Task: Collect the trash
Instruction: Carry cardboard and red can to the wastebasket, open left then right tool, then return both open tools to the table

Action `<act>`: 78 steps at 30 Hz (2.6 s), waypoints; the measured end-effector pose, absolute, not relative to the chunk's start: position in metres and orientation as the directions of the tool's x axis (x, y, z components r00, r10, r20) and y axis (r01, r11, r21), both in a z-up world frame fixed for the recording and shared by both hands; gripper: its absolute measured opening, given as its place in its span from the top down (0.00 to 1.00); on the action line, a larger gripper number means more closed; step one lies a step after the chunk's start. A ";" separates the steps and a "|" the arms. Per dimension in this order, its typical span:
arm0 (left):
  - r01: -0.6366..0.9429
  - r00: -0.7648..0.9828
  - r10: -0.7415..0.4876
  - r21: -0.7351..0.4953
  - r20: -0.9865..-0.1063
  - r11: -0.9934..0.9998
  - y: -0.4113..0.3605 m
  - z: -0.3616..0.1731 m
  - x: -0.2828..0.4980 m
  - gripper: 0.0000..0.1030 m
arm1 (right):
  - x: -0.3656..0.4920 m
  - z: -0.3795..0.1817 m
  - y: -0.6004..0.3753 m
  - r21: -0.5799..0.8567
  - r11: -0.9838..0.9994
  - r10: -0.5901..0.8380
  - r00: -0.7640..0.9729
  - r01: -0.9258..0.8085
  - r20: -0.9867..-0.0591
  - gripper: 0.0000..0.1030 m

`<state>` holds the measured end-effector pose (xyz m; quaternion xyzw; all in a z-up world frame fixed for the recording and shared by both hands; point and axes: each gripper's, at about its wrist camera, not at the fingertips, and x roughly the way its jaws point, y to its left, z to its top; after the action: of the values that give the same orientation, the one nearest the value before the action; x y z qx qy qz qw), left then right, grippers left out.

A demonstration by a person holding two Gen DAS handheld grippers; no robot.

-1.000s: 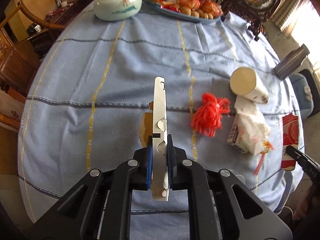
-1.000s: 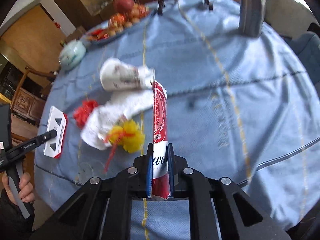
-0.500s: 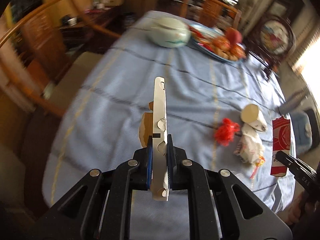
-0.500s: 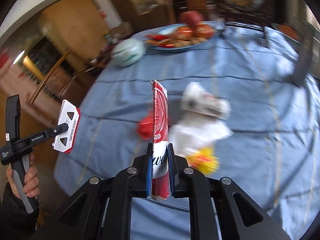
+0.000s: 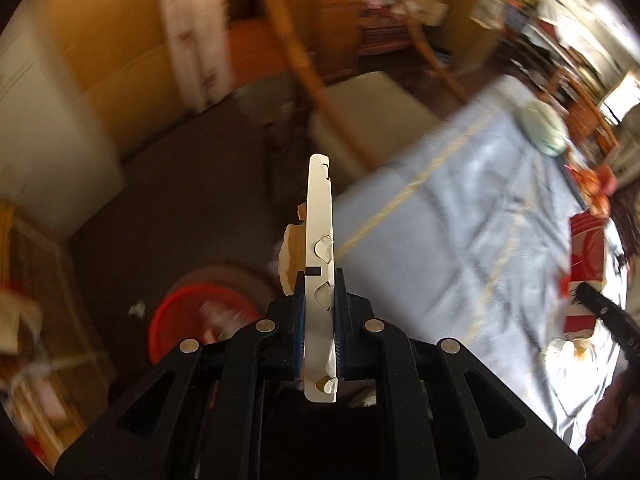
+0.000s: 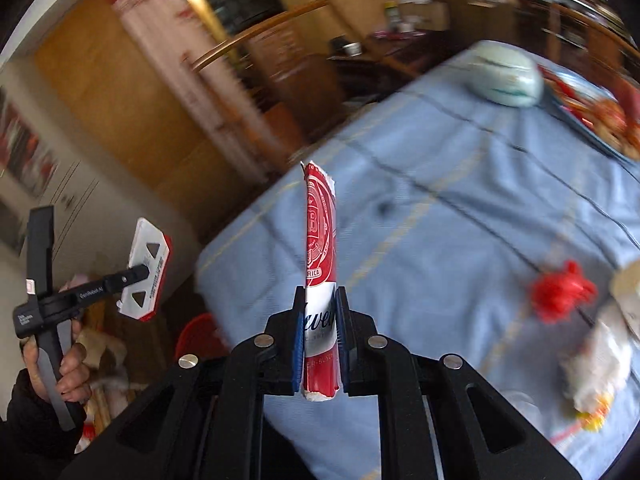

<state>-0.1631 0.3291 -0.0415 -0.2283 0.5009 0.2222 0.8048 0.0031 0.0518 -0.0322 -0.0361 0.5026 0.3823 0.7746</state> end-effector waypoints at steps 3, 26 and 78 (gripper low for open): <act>-0.654 0.355 0.136 -0.142 -0.925 0.743 0.349 -0.058 -0.193 0.87 | -0.006 -0.031 0.077 0.320 0.665 0.560 0.168 -0.675 -0.811 0.86; -0.902 0.225 0.250 -0.104 -0.942 0.419 0.398 -0.062 -0.352 0.34 | -0.121 -0.066 0.263 0.371 0.198 0.487 -0.237 -0.907 -0.840 0.85; 0.017 0.404 -0.112 -0.114 -0.908 0.993 0.150 -0.035 -0.032 0.09 | -0.050 -0.016 -0.123 0.311 0.942 0.329 0.534 -0.127 -0.779 0.13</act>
<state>-0.0321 0.1502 -0.0351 -0.0433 0.5445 -0.0385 0.8368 -0.0502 -0.1234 -0.0165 0.1087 0.4644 0.1309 0.8691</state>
